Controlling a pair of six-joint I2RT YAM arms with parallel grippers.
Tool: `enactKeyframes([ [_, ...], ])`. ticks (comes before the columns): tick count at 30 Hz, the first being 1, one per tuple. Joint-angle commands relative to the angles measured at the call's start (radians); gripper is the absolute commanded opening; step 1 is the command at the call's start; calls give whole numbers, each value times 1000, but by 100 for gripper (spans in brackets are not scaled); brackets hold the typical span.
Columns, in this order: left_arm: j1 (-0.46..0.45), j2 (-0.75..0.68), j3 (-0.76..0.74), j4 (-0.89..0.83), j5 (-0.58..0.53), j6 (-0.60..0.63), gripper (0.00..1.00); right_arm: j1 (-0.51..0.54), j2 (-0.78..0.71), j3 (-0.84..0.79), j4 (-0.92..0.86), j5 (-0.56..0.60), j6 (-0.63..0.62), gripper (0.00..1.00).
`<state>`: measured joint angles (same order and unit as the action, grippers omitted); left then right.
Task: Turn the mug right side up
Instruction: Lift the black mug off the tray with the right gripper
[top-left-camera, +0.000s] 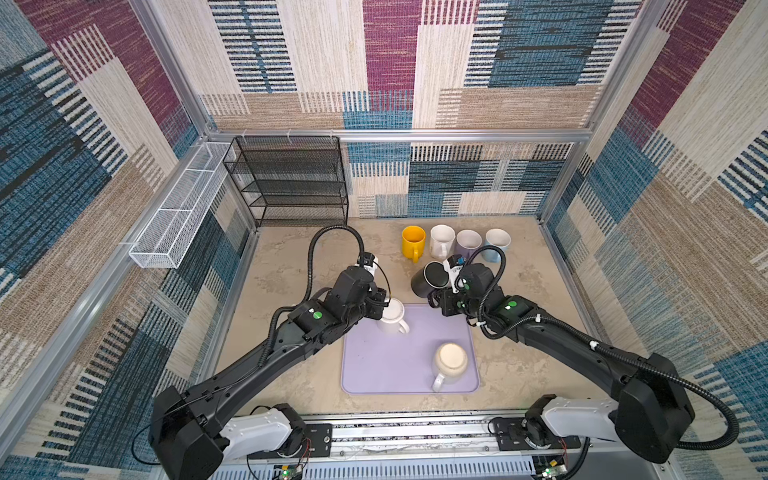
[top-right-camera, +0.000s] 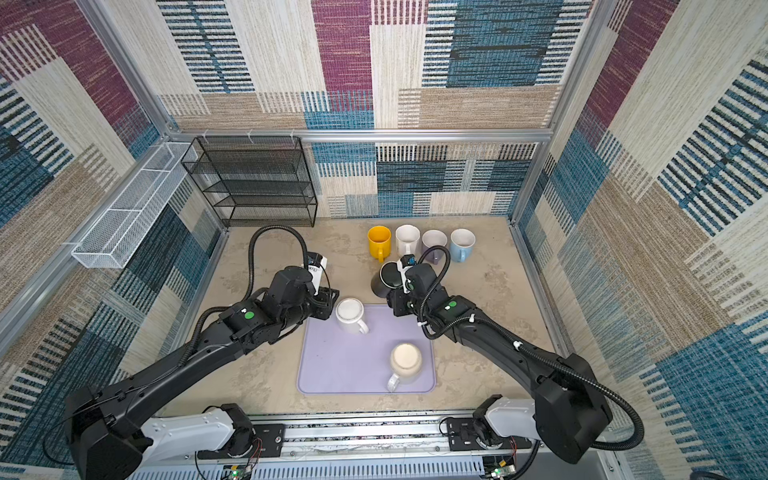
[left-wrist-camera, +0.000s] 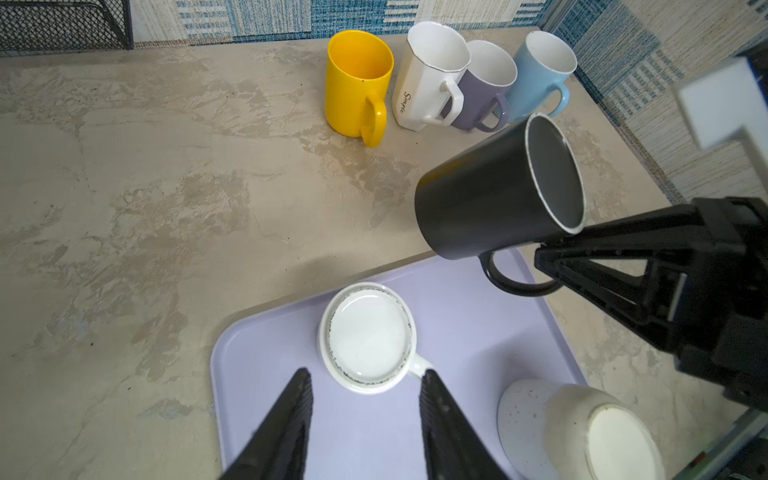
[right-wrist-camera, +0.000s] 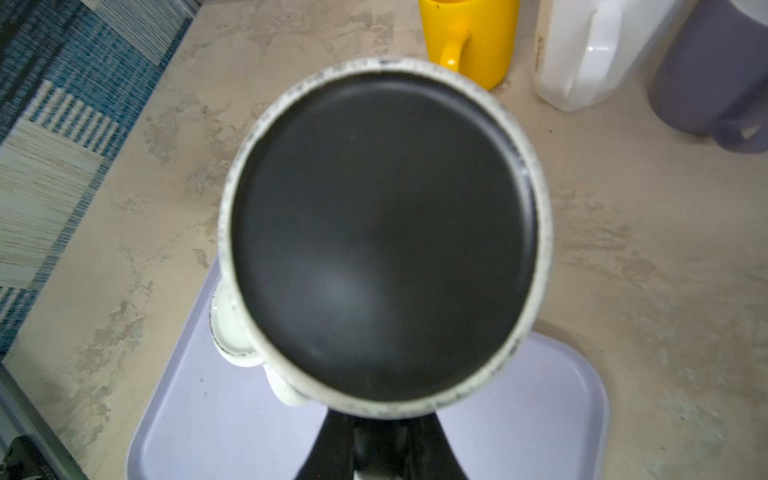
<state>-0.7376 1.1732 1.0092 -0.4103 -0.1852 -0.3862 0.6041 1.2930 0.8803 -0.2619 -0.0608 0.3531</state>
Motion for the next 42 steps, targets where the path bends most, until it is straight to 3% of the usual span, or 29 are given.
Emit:
enactKeyframes([
  [1,0,-28,-14,-8,-28,-29,44,-4,16,25,183,-86,-14,0],
  [22,22,-128,-128,138,127,-63,45,-49,60,49,497,-425,87,0],
  [28,107,-196,-253,361,343,-153,45,-58,64,49,611,-499,131,0],
  [33,158,-223,-309,461,450,-209,44,-59,79,58,661,-528,149,0],
  [37,220,-226,-400,705,587,-323,43,-61,96,61,729,-562,181,0],
  [42,251,-183,-434,873,672,-394,42,-61,99,42,830,-616,226,0],
])
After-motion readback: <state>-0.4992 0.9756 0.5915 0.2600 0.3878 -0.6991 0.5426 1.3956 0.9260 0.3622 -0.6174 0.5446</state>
